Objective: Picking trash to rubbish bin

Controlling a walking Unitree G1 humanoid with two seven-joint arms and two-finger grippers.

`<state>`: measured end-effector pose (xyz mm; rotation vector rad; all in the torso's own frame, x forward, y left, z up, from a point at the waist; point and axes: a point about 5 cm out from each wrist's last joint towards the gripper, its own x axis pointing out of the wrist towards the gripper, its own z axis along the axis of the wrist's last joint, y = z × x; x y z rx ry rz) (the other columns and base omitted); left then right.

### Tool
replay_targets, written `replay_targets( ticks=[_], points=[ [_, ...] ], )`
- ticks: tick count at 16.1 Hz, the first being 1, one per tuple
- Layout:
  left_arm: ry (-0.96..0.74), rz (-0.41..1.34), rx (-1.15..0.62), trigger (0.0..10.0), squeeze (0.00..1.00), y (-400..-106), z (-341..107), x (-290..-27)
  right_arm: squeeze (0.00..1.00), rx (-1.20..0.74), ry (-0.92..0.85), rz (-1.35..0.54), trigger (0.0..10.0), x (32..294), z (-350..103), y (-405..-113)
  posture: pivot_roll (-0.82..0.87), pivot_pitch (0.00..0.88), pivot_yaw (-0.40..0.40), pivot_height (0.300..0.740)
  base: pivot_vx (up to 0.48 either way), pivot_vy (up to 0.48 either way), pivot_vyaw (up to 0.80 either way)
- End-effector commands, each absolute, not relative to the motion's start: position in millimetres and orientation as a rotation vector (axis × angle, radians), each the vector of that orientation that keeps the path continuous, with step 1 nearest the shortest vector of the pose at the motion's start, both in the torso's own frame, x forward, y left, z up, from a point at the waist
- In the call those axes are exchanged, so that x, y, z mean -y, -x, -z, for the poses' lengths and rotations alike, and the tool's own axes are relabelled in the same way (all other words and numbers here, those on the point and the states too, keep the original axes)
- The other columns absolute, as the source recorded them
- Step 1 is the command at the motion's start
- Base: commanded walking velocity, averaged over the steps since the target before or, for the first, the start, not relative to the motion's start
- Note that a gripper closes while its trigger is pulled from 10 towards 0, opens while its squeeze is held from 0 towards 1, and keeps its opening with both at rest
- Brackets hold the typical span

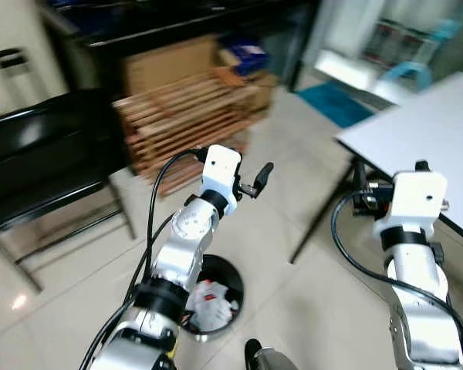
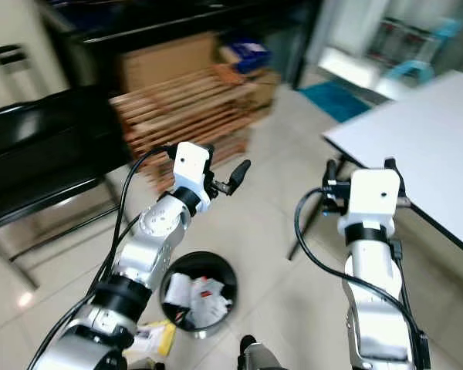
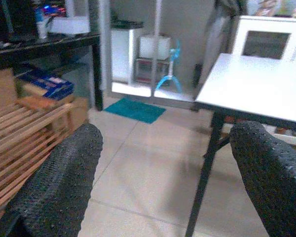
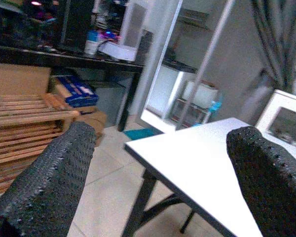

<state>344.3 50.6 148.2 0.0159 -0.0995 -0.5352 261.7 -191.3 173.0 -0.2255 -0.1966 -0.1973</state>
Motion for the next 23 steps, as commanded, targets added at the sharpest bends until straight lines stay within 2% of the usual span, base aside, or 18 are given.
replay_targets(
  ticks=[1,21,23],
  points=[
    [-0.015,0.541,0.119,10.0,0.0,-346.1,-153.5,-44.5,0.0,0.202,0.222,0.203,10.0,192.3,-177.8,-260.1,0.06,0.071,-0.037,0.74,0.0,0.0,-0.74],
    [0.023,0.576,0.082,10.0,0.0,-349.8,-147.8,-30.3,0.0,0.212,0.216,0.209,10.0,192.0,-191.9,-261.7,0.04,0.057,-0.032,0.74,0.0,0.0,-0.74],
    [0.022,0.584,0.084,10.0,0.0,-349.8,-147.8,-28.6,0.0,0.215,0.214,0.204,10.0,190.7,-192.4,-262.5,0.04,0.057,-0.032,0.74,0.0,0.0,0.0]
  ],
)
